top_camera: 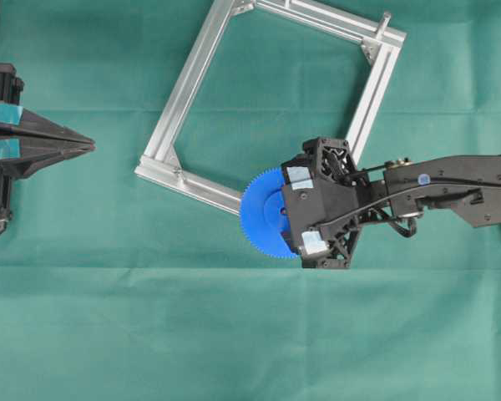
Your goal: Find the location of the shaft and insert the gear.
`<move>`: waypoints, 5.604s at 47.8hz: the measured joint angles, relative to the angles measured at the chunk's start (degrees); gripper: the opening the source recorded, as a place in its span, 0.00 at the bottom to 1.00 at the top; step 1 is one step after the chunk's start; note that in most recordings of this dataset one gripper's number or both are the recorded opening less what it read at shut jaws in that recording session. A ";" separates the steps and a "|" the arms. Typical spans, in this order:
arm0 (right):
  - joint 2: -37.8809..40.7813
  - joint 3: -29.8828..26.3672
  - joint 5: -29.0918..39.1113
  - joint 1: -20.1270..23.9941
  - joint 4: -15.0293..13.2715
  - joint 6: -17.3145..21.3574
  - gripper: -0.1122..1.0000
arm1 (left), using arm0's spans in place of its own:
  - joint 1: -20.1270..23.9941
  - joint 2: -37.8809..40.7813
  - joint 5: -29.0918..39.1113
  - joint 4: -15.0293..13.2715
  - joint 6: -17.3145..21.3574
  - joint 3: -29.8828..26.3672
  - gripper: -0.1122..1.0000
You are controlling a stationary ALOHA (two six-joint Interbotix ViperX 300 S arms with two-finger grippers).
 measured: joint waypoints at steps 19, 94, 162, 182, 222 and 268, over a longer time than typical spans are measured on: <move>-0.18 1.32 -1.05 -0.26 -0.97 4.39 0.72 | 0.00 0.00 -0.09 -0.09 0.00 -0.09 0.11; 1.14 6.77 -9.40 -0.70 -1.76 5.54 0.72 | 0.00 0.00 -1.05 -0.18 -0.09 -0.09 0.11; 0.97 6.42 -9.58 -0.88 -2.02 5.27 0.87 | 0.00 0.00 -0.97 -0.18 -0.09 -0.09 0.11; -9.05 6.33 -3.60 -1.05 -4.66 5.10 0.87 | 0.09 -0.09 -1.05 -0.09 0.00 0.00 0.11; -17.84 10.20 -3.60 -1.14 -5.01 5.54 0.87 | 0.00 -0.18 -0.88 -0.18 0.09 0.00 0.11; -29.18 19.34 -3.60 -0.44 -4.22 5.89 0.87 | 0.00 -0.09 -0.62 -0.18 0.09 0.00 0.11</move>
